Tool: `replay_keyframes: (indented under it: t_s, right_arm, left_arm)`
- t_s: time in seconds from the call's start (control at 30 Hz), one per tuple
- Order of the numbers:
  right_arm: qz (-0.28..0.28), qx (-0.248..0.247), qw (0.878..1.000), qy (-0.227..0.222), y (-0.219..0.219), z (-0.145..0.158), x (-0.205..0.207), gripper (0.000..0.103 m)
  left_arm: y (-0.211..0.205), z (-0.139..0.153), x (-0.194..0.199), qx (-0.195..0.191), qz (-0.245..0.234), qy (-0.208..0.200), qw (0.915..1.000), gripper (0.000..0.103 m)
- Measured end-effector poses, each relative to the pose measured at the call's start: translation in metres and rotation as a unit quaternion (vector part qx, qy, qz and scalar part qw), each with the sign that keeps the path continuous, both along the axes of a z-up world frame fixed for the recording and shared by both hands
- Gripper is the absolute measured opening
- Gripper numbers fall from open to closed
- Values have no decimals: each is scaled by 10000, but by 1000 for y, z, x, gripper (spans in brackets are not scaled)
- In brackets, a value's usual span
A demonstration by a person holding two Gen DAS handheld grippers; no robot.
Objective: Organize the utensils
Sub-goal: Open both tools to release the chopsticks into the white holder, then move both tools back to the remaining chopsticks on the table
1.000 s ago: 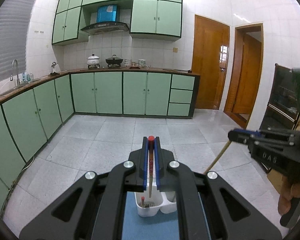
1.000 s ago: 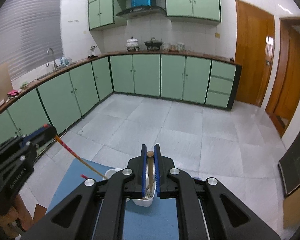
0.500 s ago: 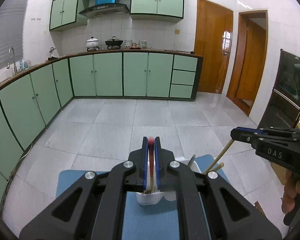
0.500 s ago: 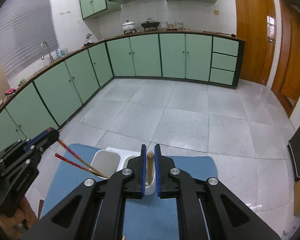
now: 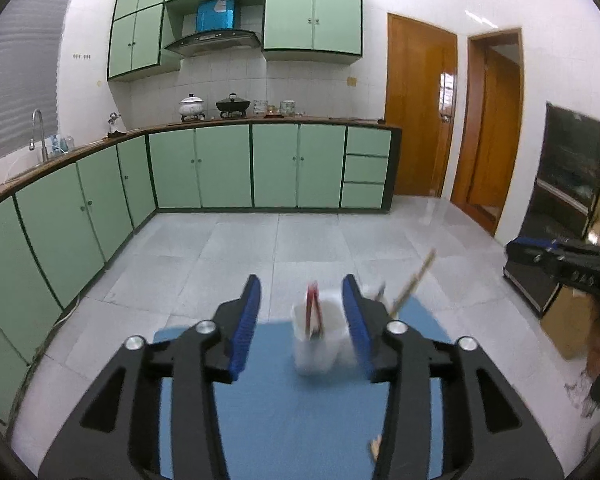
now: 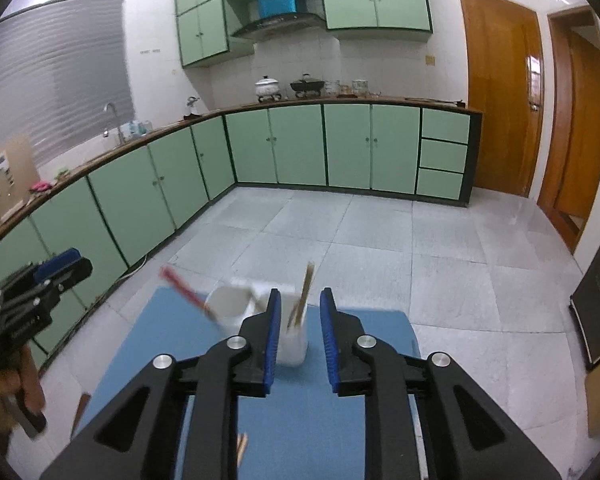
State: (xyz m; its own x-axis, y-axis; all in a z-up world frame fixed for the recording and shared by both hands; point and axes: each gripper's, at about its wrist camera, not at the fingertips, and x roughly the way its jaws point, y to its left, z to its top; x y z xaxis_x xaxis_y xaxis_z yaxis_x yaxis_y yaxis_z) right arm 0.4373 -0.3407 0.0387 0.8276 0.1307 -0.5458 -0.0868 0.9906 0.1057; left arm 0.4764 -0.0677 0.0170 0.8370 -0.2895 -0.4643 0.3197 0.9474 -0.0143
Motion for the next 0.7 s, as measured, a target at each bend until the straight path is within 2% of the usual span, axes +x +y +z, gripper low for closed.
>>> replay_keyframes:
  t_s: [0.1, 0.17, 0.23, 0.33, 0.47, 0.57, 0.67, 0.7]
  right_arm:
    - [48, -107, 9999, -56, 5, -29, -48, 20]
    - [69, -190, 9998, -38, 12, -55, -80, 22]
    - [92, -293, 9995, -5, 20, -79, -104, 25]
    - [220, -497, 9983, 194, 39, -133, -153, 32]
    - [338, -506, 9967, 540, 64, -196, -200, 32]
    - [433, -341, 9945, 893, 83, -236, -222, 32]
    - [490, -124, 9931, 1058, 97, -256, -231, 32]
    - [447, -117, 9939, 1000, 102, -260, -234, 36]
  left_arm:
    - [13, -29, -42, 158, -82, 62, 9998, 50]
    - [24, -51, -71, 258, -78, 63, 9996, 56]
    - [36, -71, -92, 159, -56, 200, 9997, 59]
    - [52, -111, -133, -11, 33, 465, 9989, 60]
    - [63, -163, -177, -28, 164, 736, 9972, 63]
    - [71, -195, -197, -63, 311, 1041, 9941, 63]
    - [76, -216, -211, -118, 367, 1220, 9918, 63]
    - [75, -222, -217, -87, 351, 1235, 9917, 63]
